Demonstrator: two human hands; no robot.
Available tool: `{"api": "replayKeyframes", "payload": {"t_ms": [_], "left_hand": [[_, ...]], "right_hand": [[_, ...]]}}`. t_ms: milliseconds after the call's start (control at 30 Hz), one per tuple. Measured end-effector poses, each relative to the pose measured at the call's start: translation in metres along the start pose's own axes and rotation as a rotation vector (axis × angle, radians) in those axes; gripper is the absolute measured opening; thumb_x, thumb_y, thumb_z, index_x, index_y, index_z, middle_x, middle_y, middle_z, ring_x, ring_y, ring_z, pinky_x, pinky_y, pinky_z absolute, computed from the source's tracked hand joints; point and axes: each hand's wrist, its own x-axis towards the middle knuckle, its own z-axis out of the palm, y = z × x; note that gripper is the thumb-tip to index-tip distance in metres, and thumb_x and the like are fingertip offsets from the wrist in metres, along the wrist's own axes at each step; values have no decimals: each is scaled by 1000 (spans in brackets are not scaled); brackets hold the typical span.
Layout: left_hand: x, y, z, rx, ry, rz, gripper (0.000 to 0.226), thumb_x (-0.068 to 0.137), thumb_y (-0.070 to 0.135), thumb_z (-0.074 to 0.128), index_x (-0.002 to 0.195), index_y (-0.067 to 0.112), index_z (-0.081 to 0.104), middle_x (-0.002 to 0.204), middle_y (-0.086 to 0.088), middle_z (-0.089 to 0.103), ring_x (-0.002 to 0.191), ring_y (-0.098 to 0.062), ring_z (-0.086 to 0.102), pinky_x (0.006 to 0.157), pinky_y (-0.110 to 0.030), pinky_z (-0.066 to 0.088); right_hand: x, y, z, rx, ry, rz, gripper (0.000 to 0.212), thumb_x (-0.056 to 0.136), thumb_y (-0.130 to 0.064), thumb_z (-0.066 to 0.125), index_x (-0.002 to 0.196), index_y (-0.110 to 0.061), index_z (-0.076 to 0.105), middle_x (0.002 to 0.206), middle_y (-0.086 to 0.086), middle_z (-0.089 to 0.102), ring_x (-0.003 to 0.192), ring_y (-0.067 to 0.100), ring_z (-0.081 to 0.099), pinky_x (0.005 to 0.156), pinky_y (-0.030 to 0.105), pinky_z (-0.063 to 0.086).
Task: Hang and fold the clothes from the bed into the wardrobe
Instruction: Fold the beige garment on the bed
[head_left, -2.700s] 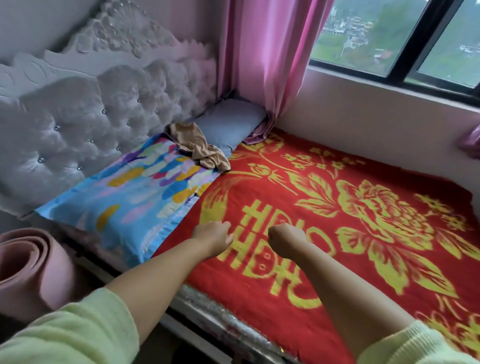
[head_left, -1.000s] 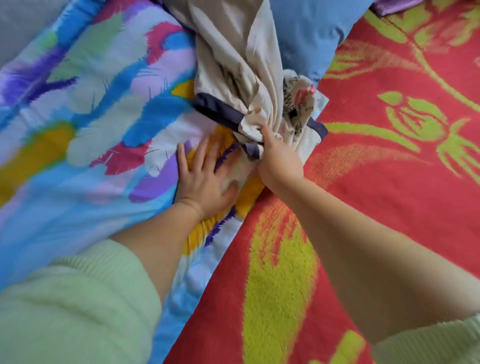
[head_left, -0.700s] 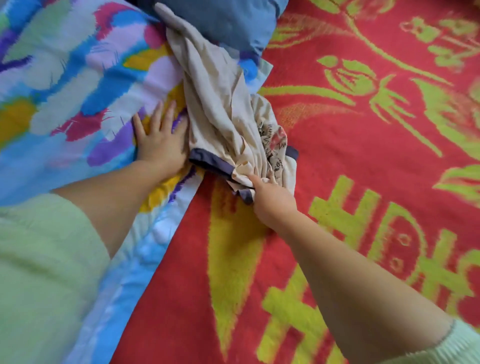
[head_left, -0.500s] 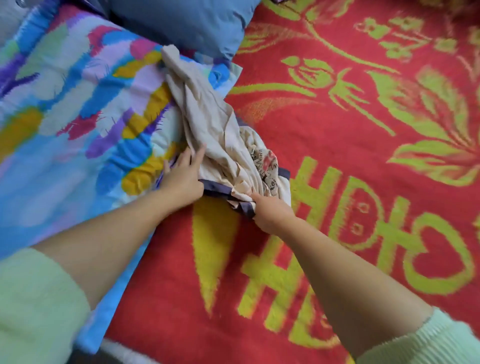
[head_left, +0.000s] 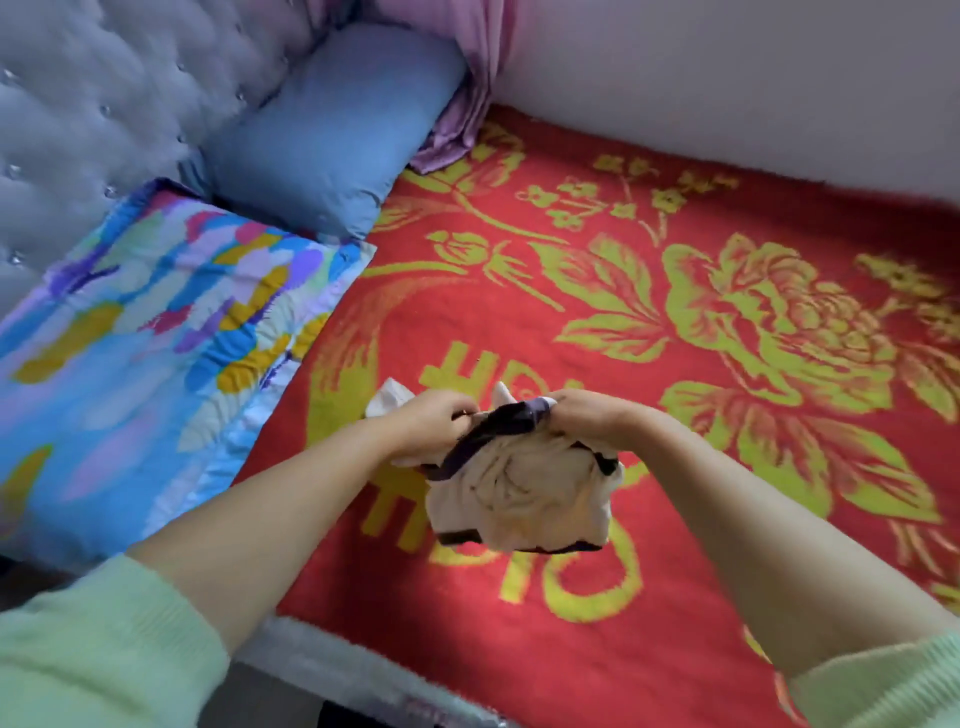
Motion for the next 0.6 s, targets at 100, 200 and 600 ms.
{"api": "replayKeyframes", "payload": {"t_ms": [100,200,600], "left_hand": [[-28,51,-5,-56,41,21,23,96,13,40,87,24,58,83,9,58,85,-17,53,65,-27,34],[-45,91,-10,-111,144,40,22,97,14,40,87,24,58,84,12,57,90,-15,52,64,-23,33],[-70,238,-32,-452,275,409,26,86,23,53,108,11,58,98,-13,65,86,-21,64,78,-38,54]], "right_hand": [[-66,20,-19,83,104,-72,29,86,-19,42,86,-28,69,84,1,72,80,26,67,77,42,54],[-117,26,-38,65,220,-157,29,84,-7,43,93,-17,67,83,6,68,72,27,62,72,40,55],[-209,9,-70,298,730,-306,15,81,-8,56,69,-10,65,55,2,50,47,14,42,43,23,33]]}}
